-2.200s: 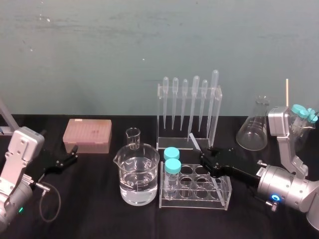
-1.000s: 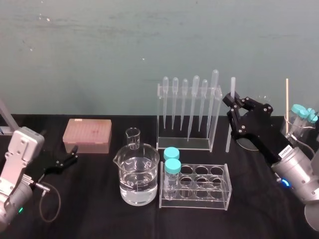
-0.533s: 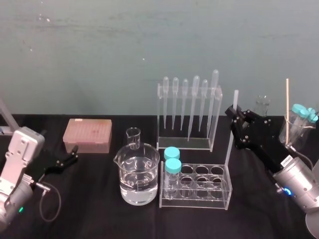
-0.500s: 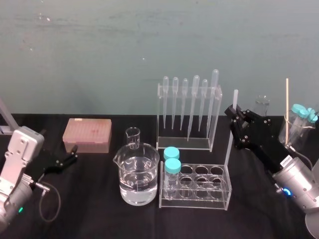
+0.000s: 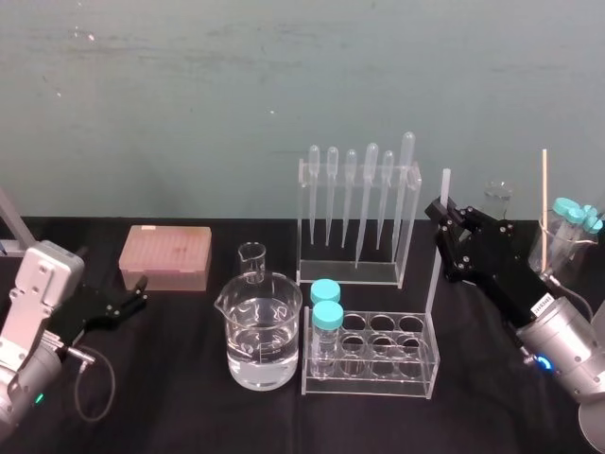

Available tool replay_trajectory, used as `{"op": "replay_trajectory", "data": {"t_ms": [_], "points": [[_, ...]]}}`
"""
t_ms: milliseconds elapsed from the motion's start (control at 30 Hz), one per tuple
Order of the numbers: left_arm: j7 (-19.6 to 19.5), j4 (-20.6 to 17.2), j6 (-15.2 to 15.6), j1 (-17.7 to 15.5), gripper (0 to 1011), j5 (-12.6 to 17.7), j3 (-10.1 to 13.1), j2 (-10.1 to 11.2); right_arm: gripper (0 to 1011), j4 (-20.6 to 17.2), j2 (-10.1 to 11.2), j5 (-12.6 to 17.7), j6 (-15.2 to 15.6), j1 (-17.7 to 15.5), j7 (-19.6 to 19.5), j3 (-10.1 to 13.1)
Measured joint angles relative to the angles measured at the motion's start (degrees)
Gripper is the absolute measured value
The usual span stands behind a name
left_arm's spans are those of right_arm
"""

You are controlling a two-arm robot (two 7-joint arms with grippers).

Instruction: Pick up the stirring rod with one hand, then place it down.

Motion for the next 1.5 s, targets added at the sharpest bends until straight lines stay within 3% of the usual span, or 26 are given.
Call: {"op": "replay_trajectory", "data": {"t_ms": [1500], "points": [[0.00, 0.00, 0.00, 0.00, 1000, 0.00, 0.00, 0.00, 69, -0.16, 0.05, -0.14, -0.17, 0.03, -0.16, -0.05]]}}
